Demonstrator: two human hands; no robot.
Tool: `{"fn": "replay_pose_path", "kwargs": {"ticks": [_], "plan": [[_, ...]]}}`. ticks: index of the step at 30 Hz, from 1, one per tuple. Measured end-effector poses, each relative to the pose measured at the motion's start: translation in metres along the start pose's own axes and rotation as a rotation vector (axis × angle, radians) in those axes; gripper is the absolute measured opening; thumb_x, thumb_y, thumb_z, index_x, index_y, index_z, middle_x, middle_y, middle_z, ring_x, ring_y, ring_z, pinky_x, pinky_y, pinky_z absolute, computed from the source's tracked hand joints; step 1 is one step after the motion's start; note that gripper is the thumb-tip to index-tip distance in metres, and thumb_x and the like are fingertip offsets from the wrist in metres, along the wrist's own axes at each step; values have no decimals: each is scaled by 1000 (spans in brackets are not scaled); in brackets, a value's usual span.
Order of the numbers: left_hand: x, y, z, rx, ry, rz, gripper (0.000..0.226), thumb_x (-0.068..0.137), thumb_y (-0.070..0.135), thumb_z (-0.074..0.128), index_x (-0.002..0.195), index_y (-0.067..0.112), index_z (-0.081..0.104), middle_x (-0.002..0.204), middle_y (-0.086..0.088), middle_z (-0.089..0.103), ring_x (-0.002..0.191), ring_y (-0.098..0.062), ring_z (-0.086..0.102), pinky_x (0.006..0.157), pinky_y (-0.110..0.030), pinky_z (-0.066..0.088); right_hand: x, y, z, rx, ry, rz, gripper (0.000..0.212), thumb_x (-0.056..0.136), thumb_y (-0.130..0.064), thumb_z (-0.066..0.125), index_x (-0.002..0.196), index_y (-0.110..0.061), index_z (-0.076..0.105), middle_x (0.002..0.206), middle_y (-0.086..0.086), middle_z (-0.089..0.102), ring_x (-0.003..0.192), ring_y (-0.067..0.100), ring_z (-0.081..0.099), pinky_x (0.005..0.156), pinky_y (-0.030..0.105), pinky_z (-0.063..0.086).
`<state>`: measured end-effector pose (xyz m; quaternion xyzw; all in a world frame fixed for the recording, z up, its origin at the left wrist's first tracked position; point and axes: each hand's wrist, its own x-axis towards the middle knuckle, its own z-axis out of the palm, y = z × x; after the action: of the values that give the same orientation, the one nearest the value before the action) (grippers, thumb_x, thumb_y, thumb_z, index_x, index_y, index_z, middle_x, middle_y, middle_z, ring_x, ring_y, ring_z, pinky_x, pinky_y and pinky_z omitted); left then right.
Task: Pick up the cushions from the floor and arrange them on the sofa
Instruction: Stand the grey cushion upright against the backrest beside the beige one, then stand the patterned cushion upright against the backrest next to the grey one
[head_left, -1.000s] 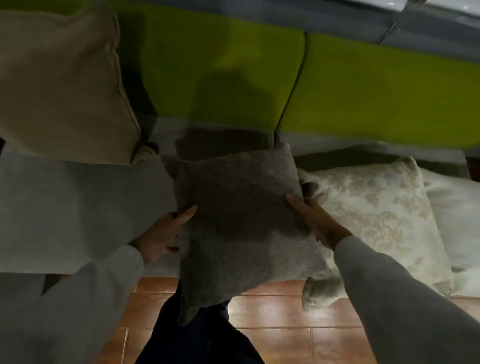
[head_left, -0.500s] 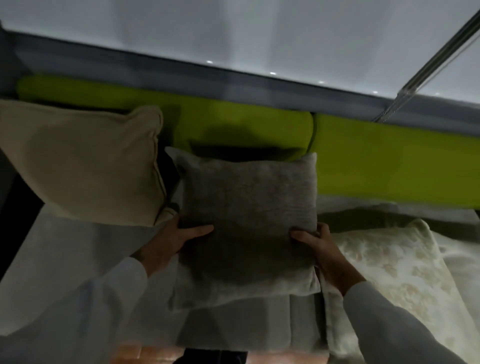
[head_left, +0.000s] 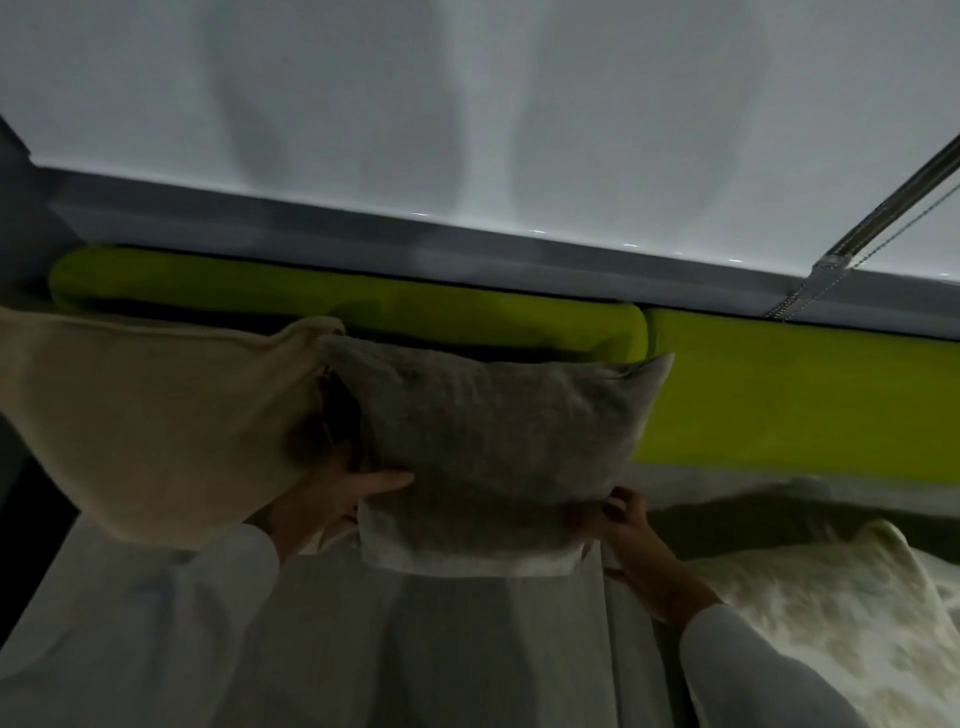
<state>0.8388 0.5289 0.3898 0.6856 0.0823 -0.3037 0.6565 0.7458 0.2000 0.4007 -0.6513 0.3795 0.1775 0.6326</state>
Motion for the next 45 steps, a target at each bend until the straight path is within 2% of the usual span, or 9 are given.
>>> {"fn": "replay_pose_path", "kwargs": {"ticks": [6, 11, 18, 25, 30, 33, 35, 42, 45], "plan": [[27, 47, -22, -128, 244, 219, 75, 67, 46, 89, 134, 28, 60, 131, 7, 68, 119, -15, 65, 99, -41, 51, 14, -65, -17, 115, 80, -201, 61, 96, -33, 69, 148, -36, 36, 127, -5, 59, 110, 18, 60, 87, 41, 43], [45, 69, -32, -58, 436, 225, 6, 91, 26, 72, 91, 31, 70, 82, 14, 78, 89, -15, 73, 57, -22, 58, 33, -109, -23, 16, 278, -399, 41, 94, -39, 73, 132, -27, 59, 109, -7, 72, 99, 12, 67, 77, 33, 47], [42, 83, -52, 159, 622, 208, 32, 83, 44, 70, 102, 19, 74, 105, -19, 74, 99, -37, 71, 91, -57, 56, 52, -115, -34, -253, 500, -433, 19, 98, -20, 67, 81, -12, 69, 80, 13, 70, 70, 25, 58, 62, 33, 44], [20, 95, -33, 431, 745, 323, 34, 86, 29, 75, 116, 13, 70, 111, -11, 73, 93, -18, 63, 77, -25, 47, 20, -101, -72, -289, 345, -348, 16, 103, -22, 64, 94, -11, 72, 73, 4, 71, 47, 14, 51, 43, 23, 38], [-2, 120, 13, 641, 734, 565, 38, 85, 21, 75, 122, 12, 67, 118, -17, 69, 109, -33, 63, 95, -36, 48, -18, -95, -90, -322, 256, -379, 22, 105, -29, 60, 92, -15, 70, 82, 5, 73, 54, 17, 56, 47, 24, 39], [-14, 120, 79, 570, 528, 620, 28, 87, 16, 75, 114, 13, 70, 109, -8, 72, 98, -12, 65, 85, -23, 47, -46, -78, -123, -331, 216, -357, 23, 106, -30, 57, 96, -13, 68, 85, 6, 71, 56, 16, 58, 45, 21, 40], [-22, 107, 127, 568, 380, 585, 20, 87, 17, 76, 106, 20, 70, 96, 3, 70, 86, 5, 63, 78, -20, 49, -61, -61, -153, -361, 204, -330, 28, 106, -34, 57, 100, -11, 71, 88, 5, 72, 63, 17, 63, 55, 24, 46], [-49, 13, 283, 690, 87, 304, 27, 80, 14, 83, 106, 14, 74, 90, 2, 72, 87, -16, 67, 69, -2, 40, -73, 20, -294, -404, 222, -220, 30, 104, -40, 58, 114, -13, 69, 114, 14, 74, 86, 20, 68, 75, 36, 53], [-55, -26, 352, 686, 11, 179, 32, 81, 10, 82, 111, 6, 72, 101, -11, 75, 94, -25, 68, 74, -19, 47, -66, 56, -371, -435, 213, -166, 36, 103, -40, 60, 116, -8, 69, 132, 19, 67, 94, 24, 67, 76, 36, 53]]}}
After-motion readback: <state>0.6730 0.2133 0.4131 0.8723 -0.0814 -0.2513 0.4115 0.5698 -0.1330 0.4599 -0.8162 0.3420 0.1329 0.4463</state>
